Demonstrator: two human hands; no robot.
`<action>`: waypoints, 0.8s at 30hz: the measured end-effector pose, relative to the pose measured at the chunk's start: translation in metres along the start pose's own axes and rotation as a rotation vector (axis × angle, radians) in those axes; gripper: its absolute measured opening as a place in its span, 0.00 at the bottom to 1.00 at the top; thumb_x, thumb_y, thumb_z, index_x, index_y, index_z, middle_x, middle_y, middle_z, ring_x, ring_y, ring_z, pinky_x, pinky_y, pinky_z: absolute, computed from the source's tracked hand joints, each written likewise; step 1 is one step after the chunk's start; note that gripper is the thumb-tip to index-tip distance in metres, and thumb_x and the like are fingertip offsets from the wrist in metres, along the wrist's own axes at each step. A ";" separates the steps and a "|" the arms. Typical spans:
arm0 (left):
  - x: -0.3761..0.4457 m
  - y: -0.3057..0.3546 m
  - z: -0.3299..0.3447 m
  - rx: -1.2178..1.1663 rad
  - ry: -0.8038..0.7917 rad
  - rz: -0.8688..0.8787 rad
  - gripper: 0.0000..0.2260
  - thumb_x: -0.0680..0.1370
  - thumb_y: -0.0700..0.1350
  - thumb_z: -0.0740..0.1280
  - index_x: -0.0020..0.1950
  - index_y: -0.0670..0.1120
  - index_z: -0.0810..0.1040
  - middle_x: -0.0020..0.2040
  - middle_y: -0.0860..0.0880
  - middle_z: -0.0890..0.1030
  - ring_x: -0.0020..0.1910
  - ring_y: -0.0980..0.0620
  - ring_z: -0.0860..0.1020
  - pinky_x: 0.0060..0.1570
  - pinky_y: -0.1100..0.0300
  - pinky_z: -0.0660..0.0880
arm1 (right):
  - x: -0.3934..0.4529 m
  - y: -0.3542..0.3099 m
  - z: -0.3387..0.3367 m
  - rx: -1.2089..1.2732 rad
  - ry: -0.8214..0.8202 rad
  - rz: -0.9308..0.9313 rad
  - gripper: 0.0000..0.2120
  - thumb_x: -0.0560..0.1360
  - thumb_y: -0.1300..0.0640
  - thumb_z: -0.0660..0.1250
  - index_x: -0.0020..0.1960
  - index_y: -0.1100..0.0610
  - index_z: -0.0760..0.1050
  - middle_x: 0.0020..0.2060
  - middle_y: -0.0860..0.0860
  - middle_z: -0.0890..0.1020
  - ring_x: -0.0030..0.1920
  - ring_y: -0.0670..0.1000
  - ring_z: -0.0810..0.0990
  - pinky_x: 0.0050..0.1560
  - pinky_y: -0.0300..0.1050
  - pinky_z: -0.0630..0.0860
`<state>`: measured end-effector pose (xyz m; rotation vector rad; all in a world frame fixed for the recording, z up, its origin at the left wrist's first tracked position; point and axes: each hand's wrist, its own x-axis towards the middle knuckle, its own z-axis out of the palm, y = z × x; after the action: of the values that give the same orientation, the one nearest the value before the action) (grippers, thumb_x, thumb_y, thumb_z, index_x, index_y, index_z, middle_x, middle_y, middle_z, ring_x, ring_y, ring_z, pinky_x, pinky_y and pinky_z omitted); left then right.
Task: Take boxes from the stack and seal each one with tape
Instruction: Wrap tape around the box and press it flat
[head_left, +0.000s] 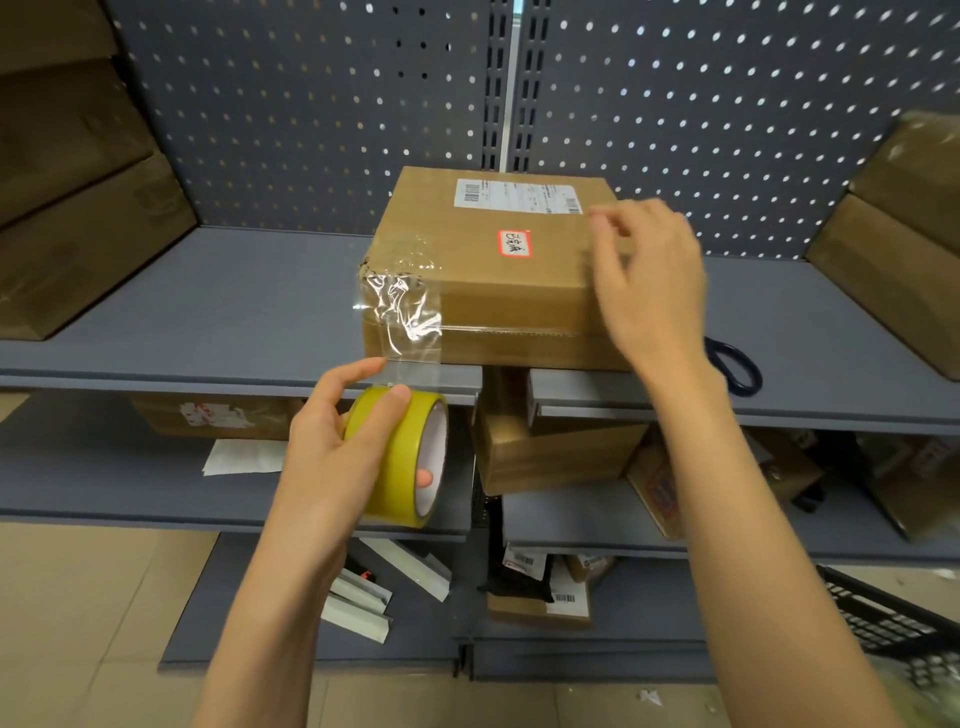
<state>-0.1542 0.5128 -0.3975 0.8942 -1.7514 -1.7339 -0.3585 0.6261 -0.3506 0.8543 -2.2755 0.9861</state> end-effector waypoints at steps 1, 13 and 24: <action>0.000 0.000 0.000 0.003 0.003 0.000 0.14 0.77 0.48 0.67 0.62 0.57 0.74 0.55 0.44 0.76 0.50 0.41 0.79 0.42 0.45 0.81 | -0.001 0.010 -0.006 -0.021 0.025 0.059 0.14 0.82 0.53 0.55 0.57 0.57 0.78 0.53 0.51 0.78 0.55 0.51 0.73 0.50 0.39 0.62; -0.001 0.000 0.003 0.028 0.026 0.014 0.15 0.77 0.48 0.67 0.64 0.55 0.73 0.53 0.52 0.74 0.49 0.47 0.77 0.46 0.45 0.79 | -0.028 0.079 -0.028 -0.309 -0.304 0.487 0.14 0.79 0.56 0.64 0.57 0.67 0.75 0.58 0.64 0.73 0.57 0.64 0.72 0.49 0.51 0.68; -0.002 0.002 0.004 0.037 0.028 0.019 0.15 0.78 0.48 0.66 0.64 0.55 0.72 0.53 0.53 0.73 0.48 0.49 0.76 0.42 0.51 0.79 | -0.032 0.081 -0.026 -0.349 -0.309 0.589 0.13 0.78 0.56 0.66 0.49 0.68 0.73 0.53 0.66 0.76 0.55 0.66 0.73 0.44 0.50 0.66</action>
<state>-0.1561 0.5165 -0.3956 0.9101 -1.7730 -1.6741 -0.3901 0.7008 -0.3924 0.1894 -2.9379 0.6700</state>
